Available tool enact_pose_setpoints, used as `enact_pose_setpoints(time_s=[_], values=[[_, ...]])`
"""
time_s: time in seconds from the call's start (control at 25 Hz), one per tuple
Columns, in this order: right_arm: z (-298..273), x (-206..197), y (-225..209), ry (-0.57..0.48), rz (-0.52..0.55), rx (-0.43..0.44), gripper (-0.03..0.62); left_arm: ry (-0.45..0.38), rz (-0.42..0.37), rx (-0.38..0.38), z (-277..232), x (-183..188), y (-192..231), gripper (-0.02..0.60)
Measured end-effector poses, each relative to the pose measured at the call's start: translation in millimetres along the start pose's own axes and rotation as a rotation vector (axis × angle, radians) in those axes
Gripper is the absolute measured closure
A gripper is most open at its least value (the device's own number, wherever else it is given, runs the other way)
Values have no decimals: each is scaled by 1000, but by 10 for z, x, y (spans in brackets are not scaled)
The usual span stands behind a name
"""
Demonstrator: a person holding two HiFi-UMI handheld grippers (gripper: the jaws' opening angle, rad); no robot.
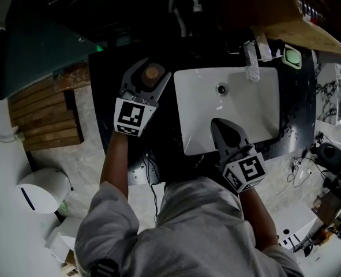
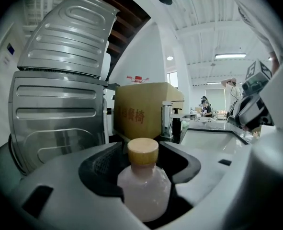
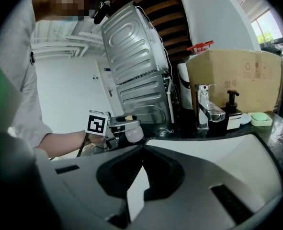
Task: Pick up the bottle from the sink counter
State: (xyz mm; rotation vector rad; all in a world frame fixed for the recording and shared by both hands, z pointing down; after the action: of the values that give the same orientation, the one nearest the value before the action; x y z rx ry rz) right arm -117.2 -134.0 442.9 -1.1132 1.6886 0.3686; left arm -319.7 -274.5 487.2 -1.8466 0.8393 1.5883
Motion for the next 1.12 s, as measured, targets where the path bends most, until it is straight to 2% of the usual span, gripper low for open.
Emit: enact_pose_setpoints(time_s=[0.24,0.6,0.88,1.12], values=[[56,0,-12,-8,-2,-10,585,24,-9,7,-22,-12,13,337],[126,-24,-41,-23,-20,-30,585,21,-7,38,18,13,22,402],[169,3,-23,-33,-18,-32,585,37,-55,76,32,51,-31,443],[232,3,-84,-47,-25,-56,585,47,-45,99,32,45,-29,448]])
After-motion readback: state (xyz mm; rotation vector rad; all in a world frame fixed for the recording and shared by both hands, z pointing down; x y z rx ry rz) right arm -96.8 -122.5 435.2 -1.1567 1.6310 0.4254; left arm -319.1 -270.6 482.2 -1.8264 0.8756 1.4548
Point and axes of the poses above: the fingertips, and each gripper's own axes: z backward along the fingers, y to its left, x out of its top, the point moved 6 cm from there along z, backward along the fingers, and after that the axes turned 7 degrees about -y, right-handed, at the moved point
